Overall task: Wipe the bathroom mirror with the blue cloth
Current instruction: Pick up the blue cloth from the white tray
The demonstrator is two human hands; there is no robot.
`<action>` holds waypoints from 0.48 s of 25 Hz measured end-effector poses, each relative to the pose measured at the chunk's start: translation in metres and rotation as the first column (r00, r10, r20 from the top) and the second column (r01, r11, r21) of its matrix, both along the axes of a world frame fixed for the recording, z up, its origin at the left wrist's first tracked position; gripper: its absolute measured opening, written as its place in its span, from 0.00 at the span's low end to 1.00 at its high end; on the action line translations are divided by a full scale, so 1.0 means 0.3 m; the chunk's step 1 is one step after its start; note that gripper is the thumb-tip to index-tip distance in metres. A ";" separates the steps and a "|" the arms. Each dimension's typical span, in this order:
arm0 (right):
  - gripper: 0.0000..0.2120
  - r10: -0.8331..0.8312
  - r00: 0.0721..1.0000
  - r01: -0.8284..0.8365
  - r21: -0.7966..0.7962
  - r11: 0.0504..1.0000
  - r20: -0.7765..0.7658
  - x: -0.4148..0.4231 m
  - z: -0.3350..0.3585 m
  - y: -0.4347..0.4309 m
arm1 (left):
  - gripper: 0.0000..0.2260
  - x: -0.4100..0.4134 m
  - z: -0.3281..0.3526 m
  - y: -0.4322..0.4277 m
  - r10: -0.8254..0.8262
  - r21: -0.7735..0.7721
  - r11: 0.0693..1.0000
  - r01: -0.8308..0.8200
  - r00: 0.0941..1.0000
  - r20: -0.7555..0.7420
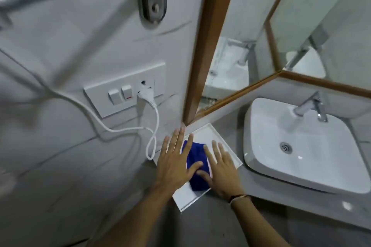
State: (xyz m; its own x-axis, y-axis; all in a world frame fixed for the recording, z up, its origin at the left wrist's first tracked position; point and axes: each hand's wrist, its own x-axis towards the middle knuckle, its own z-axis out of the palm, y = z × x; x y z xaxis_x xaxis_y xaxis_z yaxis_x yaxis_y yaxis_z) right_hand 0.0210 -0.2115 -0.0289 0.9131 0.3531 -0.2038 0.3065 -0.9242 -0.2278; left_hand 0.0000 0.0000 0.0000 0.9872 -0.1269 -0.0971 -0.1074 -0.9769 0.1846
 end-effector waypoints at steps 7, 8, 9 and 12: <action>0.39 0.049 0.997 -0.056 -0.124 0.991 -0.059 0.086 -0.378 0.191 | 0.45 -0.003 -0.274 0.047 0.008 0.058 0.998 -0.002 0.994 -0.106; 0.39 0.045 0.995 -0.056 -0.127 0.990 -0.084 0.111 -0.403 0.194 | 0.45 0.002 -0.296 0.057 0.000 0.065 0.998 0.006 0.995 -0.096; 0.39 0.038 0.995 -0.050 -0.136 0.989 -0.088 0.114 -0.436 0.204 | 0.44 0.003 -0.313 0.070 0.002 0.086 0.996 0.006 0.996 -0.088; 0.36 -0.006 0.998 0.000 -0.103 0.995 -0.057 0.089 -0.470 0.208 | 0.44 0.000 -0.328 0.075 0.021 0.099 0.995 -0.008 0.991 -0.131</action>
